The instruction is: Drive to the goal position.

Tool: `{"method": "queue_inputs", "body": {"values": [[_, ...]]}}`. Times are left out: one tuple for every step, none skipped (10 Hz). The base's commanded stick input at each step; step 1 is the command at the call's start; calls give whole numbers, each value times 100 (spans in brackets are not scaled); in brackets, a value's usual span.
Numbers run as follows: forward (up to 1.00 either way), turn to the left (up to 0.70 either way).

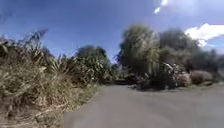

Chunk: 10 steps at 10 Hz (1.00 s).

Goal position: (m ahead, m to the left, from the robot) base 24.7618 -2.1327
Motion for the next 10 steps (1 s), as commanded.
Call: {"method": "queue_inputs", "body": {"values": [[100,0],[100,0],[100,0],[100,0],[100,0],[100,0],[100,0],[100,0],[100,0],[100,0]]}}
